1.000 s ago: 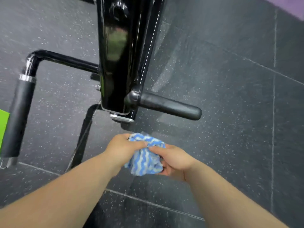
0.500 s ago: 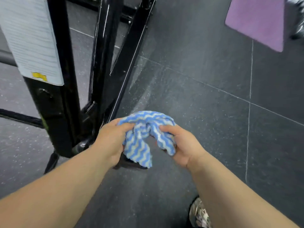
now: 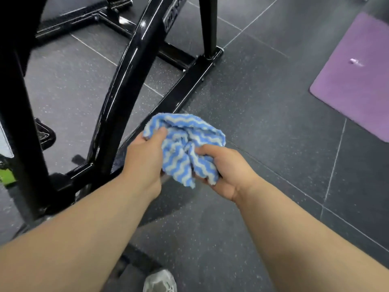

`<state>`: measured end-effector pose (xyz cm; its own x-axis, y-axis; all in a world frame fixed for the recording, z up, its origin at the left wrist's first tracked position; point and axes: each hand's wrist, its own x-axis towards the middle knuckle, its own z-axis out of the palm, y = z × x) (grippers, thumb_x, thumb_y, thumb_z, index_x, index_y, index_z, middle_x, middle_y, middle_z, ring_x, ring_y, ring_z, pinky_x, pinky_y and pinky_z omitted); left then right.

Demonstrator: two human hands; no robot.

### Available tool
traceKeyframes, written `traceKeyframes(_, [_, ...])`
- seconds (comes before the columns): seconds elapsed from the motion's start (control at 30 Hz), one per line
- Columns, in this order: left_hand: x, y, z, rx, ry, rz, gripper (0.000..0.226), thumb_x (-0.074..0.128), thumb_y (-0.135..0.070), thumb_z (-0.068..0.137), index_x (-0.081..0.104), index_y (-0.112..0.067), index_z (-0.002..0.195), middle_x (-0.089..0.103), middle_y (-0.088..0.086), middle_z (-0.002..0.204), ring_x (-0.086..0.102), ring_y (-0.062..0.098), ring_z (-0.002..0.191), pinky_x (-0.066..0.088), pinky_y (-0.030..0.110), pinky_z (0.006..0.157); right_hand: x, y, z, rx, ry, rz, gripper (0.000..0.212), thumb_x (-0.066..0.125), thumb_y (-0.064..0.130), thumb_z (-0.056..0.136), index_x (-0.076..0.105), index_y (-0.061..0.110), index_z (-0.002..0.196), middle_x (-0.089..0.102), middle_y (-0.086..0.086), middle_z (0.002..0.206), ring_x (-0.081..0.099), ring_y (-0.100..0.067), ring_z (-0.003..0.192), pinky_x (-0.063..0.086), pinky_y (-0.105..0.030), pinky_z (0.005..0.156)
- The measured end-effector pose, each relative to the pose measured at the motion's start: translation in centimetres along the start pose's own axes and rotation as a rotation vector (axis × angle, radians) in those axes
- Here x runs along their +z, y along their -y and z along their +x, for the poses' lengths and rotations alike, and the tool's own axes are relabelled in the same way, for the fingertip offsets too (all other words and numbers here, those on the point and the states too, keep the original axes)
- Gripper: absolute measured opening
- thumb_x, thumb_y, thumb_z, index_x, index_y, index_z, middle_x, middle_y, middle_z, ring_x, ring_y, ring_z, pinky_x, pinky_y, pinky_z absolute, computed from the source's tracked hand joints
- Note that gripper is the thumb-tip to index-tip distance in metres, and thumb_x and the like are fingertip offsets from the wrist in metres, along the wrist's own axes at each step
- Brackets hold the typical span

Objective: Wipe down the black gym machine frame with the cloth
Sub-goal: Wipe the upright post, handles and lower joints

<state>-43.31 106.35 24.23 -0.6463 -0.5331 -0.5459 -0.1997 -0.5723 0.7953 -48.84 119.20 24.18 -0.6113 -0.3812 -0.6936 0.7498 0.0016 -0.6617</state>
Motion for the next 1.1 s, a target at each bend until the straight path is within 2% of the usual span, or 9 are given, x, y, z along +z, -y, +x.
traceKeyframes(0.07, [0.7, -1.5, 1.7, 0.064, -0.051, -0.034, 0.005, 0.058, -0.022, 0.095, 0.062, -0.022, 0.098, 0.072, -0.007, 0.072, 0.069, 0.008, 0.06, 0.052, 0.022, 0.047, 1.2, 1.6, 2.2, -0.033, 0.009, 0.039, 0.039, 0.066, 0.01, 0.086, 0.059, 0.002, 0.123, 0.072, -0.015, 0.101, 0.069, -0.027, 0.081, 0.055, -0.041, 0.075])
traceKeyframes(0.2, [1.7, -3.8, 5.2, 0.088, -0.103, 0.006, 0.01, 0.062, -0.008, 0.087, 0.064, -0.016, 0.091, 0.069, 0.005, 0.08, 0.068, 0.018, 0.064, 0.053, 0.028, 0.051, 2.8, 4.9, 5.2, -0.082, 0.016, 0.034, 0.035, 0.067, 0.013, 0.087, 0.061, 0.002, 0.12, 0.071, -0.007, 0.085, 0.066, -0.015, 0.059, 0.049, -0.025, 0.051])
traceKeyframes(0.4, [2.6, -6.6, 8.5, 0.284, -0.209, 0.111, 0.014, 0.055, -0.013, 0.095, 0.056, -0.025, 0.09, 0.068, 0.002, 0.091, 0.068, 0.021, 0.085, 0.057, 0.049, 0.083, 5.0, 9.4, 7.9, -0.146, 0.084, 0.007, 0.028, 0.063, 0.003, 0.089, 0.061, 0.013, 0.115, 0.073, -0.01, 0.103, 0.072, -0.024, 0.086, 0.057, -0.032, 0.069])
traceKeyframes(0.5, [3.5, -7.3, 8.6, 0.284, -0.225, 0.054, 0.012, 0.062, -0.019, 0.089, 0.056, -0.029, 0.092, 0.07, 0.004, 0.098, 0.07, 0.027, 0.092, 0.056, 0.053, 0.083, 5.4, 11.4, 8.5, -0.141, 0.14, -0.012, 0.024, 0.062, 0.002, 0.09, 0.063, 0.015, 0.111, 0.073, -0.011, 0.102, 0.071, -0.027, 0.089, 0.058, -0.041, 0.079])
traceKeyframes(0.63, [5.1, -6.3, 8.1, 0.265, -0.228, 0.117, 0.021, 0.065, -0.02, 0.079, 0.057, -0.032, 0.094, 0.071, -0.001, 0.091, 0.069, 0.025, 0.084, 0.056, 0.043, 0.069, 4.4, 12.7, 9.4, -0.143, 0.173, -0.013, 0.021, 0.06, 0.003, 0.091, 0.064, 0.013, 0.109, 0.073, -0.01, 0.091, 0.07, -0.021, 0.071, 0.056, -0.03, 0.059])
traceKeyframes(0.73, [8.2, -5.6, 7.8, 0.248, -0.288, 0.108, 0.023, 0.064, -0.012, 0.084, 0.056, -0.031, 0.094, 0.069, -0.004, 0.093, 0.069, 0.02, 0.088, 0.057, 0.042, 0.075, 2.4, 14.3, 10.0, -0.107, 0.213, -0.07, 0.027, 0.059, 0.004, 0.091, 0.062, 0.009, 0.118, 0.072, -0.008, 0.086, 0.068, -0.017, 0.065, 0.051, -0.024, 0.051])
traceKeyframes(0.9, [14.6, -5.1, 8.9, 0.336, -0.473, 0.17, 0.005, 0.061, -0.027, 0.088, 0.061, -0.027, 0.083, 0.07, 0.0, 0.089, 0.068, 0.024, 0.091, 0.054, 0.05, 0.087, -2.7, 19.6, 11.9, -0.087, 0.282, -0.145, 0.032, 0.065, 0.004, 0.087, 0.062, 0.011, 0.118, 0.072, -0.013, 0.107, 0.069, -0.03, 0.098, 0.055, -0.045, 0.088])
traceKeyframes(1.03, [20.3, -7.0, 10.1, 0.346, -0.614, -0.008, 0.015, 0.06, -0.037, 0.083, 0.061, -0.023, 0.081, 0.068, 0.001, 0.082, 0.066, 0.021, 0.078, 0.057, 0.045, 0.078, -5.8, 26.1, 13.3, -0.085, 0.328, -0.306, 0.026, 0.066, 0.008, 0.089, 0.064, 0.011, 0.115, 0.073, -0.008, 0.1, 0.072, -0.018, 0.075, 0.053, -0.024, 0.053])
traceKeyframes(1.1, [22.7, -8.2, 11.2, 0.332, -0.656, -0.111, 0.028, 0.062, -0.036, 0.072, 0.056, -0.011, 0.082, 0.059, 0.011, 0.075, 0.059, 0.028, 0.067, 0.054, 0.038, 0.062, -7.0, 29.7, 14.9, -0.131, 0.336, -0.355, 0.025, 0.065, 0.01, 0.09, 0.065, 0.01, 0.114, 0.073, -0.01, 0.101, 0.071, -0.021, 0.079, 0.054, -0.028, 0.063])
